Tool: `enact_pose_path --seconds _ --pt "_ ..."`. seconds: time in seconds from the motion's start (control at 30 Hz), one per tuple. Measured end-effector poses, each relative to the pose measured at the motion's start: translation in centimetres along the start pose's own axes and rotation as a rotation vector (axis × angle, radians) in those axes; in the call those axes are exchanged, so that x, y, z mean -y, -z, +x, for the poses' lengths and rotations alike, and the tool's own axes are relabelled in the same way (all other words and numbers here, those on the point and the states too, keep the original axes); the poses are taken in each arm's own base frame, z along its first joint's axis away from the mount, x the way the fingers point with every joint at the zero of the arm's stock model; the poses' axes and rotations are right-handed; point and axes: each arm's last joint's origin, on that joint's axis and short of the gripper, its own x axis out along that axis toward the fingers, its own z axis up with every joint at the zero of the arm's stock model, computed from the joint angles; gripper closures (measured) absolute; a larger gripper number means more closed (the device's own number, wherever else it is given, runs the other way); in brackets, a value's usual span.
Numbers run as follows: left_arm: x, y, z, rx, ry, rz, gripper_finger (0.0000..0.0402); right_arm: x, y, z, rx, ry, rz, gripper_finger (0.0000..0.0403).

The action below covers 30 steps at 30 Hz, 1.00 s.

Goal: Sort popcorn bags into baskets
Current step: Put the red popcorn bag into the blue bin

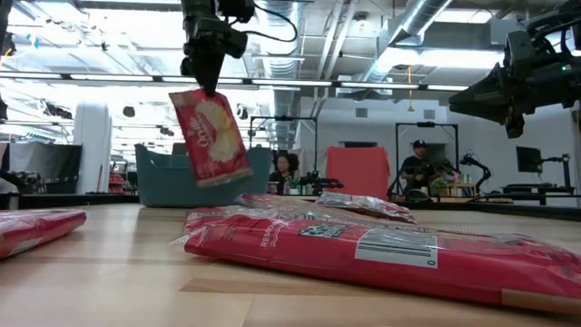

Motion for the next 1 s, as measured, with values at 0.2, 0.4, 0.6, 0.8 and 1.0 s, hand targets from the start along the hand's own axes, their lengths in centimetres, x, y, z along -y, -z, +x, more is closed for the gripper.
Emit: enact_pose_path --seconds 0.2,0.4,0.6,0.8,1.0 --pt "-1.2 -0.4 -1.7 0.048 -0.049 -0.028 0.0401 0.0 0.0 0.0 0.0 0.0 0.0 0.0295" --pt "-2.8 -0.6 -3.0 0.087 -0.084 -0.077 0.0401 0.0 0.0 0.0 0.0 0.0 0.0 0.0295" --pt "-4.4 -0.5 -3.4 0.106 -0.109 -0.121 0.0401 0.0 0.0 0.0 -0.001 0.0 -0.017 0.0295" --pt "-6.1 -1.0 -3.4 0.168 -0.135 -0.164 0.0401 0.0 0.0 0.0 0.0 0.0 -0.023 0.0295" --pt "-7.1 -1.3 -3.5 0.224 -0.121 -0.206 0.0401 0.0 0.0 0.0 0.0 0.0 -0.023 0.0295"
